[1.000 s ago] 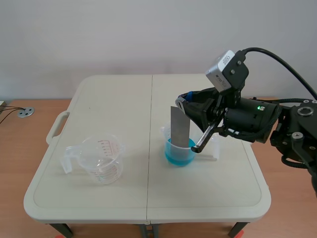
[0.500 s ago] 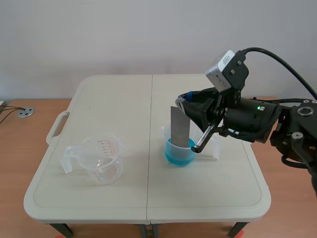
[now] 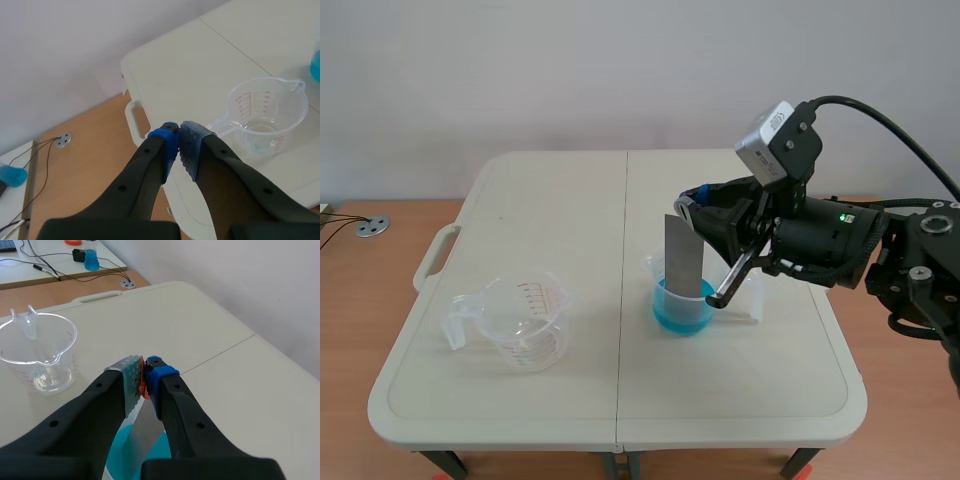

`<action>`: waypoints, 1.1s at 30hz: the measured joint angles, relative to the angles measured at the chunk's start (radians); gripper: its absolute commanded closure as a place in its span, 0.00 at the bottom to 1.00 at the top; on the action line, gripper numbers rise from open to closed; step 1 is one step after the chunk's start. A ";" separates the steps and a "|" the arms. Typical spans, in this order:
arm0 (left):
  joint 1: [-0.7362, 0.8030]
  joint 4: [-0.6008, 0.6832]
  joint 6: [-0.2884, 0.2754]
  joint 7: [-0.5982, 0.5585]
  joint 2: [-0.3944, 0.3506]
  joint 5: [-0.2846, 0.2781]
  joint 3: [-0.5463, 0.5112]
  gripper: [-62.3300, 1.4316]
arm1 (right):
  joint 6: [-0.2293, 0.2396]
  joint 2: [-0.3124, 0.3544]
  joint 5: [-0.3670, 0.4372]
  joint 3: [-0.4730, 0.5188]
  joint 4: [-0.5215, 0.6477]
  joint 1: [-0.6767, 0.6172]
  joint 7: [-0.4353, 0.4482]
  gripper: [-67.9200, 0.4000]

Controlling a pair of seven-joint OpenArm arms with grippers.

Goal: Hold the metal plate by the orange handle, dip it into the blue solution, take it out and point at it, then put the plate back in the beaker on the left.
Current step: 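Hold the plate still in the solution, then raise the plate and point at it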

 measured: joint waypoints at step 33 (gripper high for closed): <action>-0.142 0.000 -0.059 0.085 0.000 0.006 0.021 0.90 | 0.002 0.056 -0.003 0.053 0.207 0.001 0.040 0.98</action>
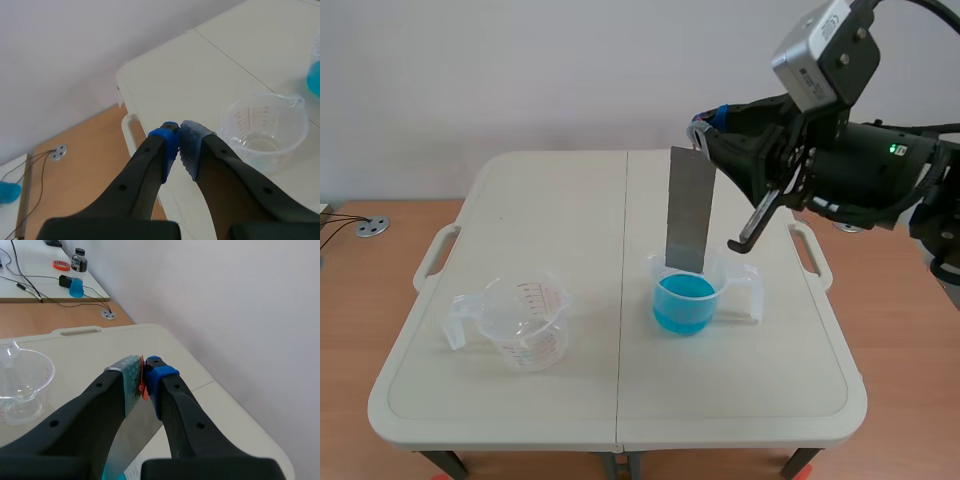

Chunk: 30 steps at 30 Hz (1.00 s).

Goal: Hold the metal plate by the orange handle, dip it into the blue solution, take it out and point at it, then put the plate back in the beaker on the left.
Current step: 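Raise the plate and point at it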

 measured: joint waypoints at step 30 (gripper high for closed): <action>-0.563 -0.229 0.000 0.260 -0.001 0.069 0.461 0.90 | 0.000 0.024 0.053 0.115 0.274 -0.099 -0.039 0.98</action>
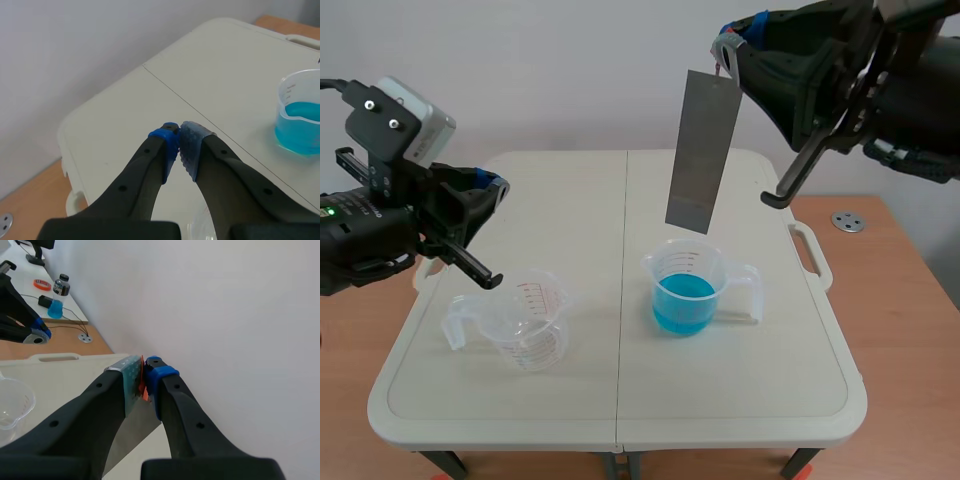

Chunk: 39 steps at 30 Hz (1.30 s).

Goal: Hold the metal plate by the orange handle, dip it into the blue solution, take it out and point at it, then put the plate back in the beaker on the left.
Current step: 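Raise the plate and point at it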

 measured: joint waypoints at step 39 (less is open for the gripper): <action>-0.278 -0.180 -0.194 0.008 0.104 0.047 0.272 0.90 | 0.000 0.000 0.000 0.003 0.011 0.000 -0.025 0.98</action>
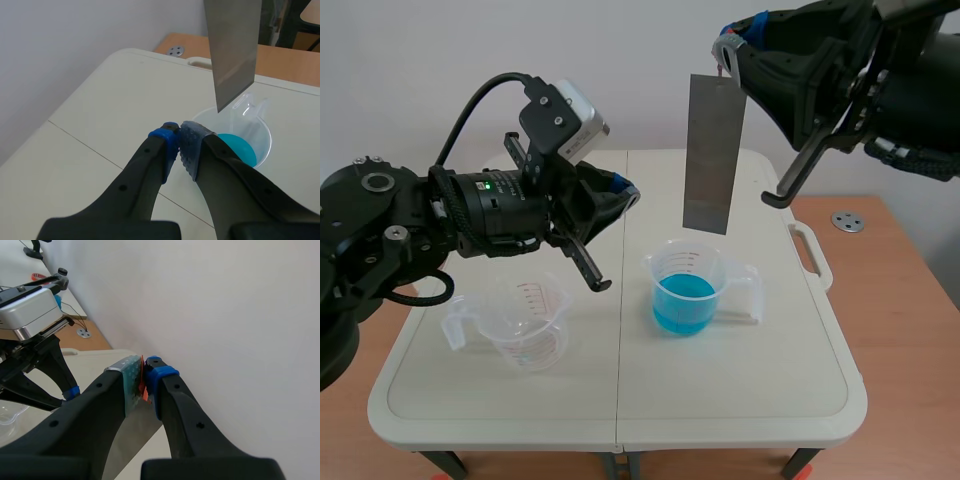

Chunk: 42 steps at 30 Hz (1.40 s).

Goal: Hold the metal plate by the orange handle, dip it into the blue solution, take it out and point at it, then put the plate back in the beaker on the left.
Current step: 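Raise the plate and point at it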

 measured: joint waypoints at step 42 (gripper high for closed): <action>0.095 -0.030 0.069 -0.135 -0.045 0.063 -0.004 0.90 | 0.000 0.000 0.023 0.000 0.000 0.000 0.000 0.98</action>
